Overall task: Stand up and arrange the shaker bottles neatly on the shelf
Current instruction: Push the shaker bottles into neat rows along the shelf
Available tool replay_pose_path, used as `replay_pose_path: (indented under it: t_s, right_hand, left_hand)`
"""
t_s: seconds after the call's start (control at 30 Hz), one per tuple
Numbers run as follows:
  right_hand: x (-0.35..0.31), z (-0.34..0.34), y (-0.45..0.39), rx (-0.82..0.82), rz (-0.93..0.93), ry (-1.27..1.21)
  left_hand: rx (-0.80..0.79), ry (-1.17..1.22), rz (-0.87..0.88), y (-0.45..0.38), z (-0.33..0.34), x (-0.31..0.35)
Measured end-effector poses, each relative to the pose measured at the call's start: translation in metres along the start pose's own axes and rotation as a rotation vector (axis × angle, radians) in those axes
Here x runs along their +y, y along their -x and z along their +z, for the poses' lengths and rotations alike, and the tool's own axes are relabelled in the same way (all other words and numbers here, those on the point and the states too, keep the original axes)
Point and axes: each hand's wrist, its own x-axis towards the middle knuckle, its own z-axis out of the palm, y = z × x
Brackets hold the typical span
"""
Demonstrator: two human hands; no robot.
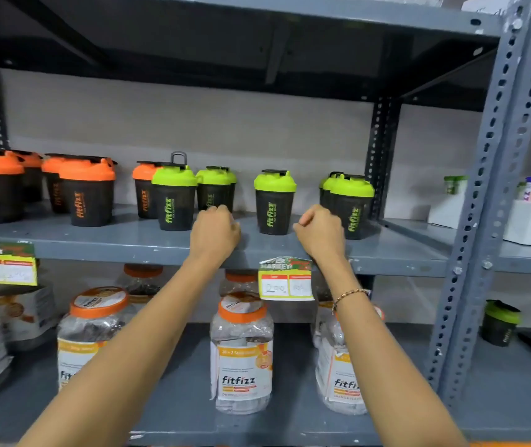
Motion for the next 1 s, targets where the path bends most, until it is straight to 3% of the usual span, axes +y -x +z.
replay_pose_path:
  t_s: [0.13,0.27,0.33,0.47,0.63,1.0]
  right_hand:
    - [-0.064,0.044,0.013,-0.139,-0.116,-0.098]
    - [-0.117,0.087,0.02,-0.246,-0.145,-0.18]
    - [-0.137,0.107,0.021,-0.265,-0.126,-0.194]
    - [-0.165,0.134,0.023,-0.252,-0.004,-0.195]
    - [-0.183,0.155,0.026,-0.245,0.113,-0.229]
    - [-0.178,0.153,0.02,-0.258,0.231,-0.08]
  left_hand:
    - [0.136,0.0,-0.005,-0.006,-0.033,-0.067]
    - [0.312,-0.035,-0.188,-0.008,-0.07,-0.135]
    - [0.327,0.003,-0.305,-0.016,-0.084,-0.164]
    - [0.109,0.128,-0.496,-0.04,-0.102,-0.202]
    - [-0.19,0.081,-0.548,-0.056,-0.106,-0.214]
    - [-0.146,0.212,-0.515,-0.068,-0.091,-0.209]
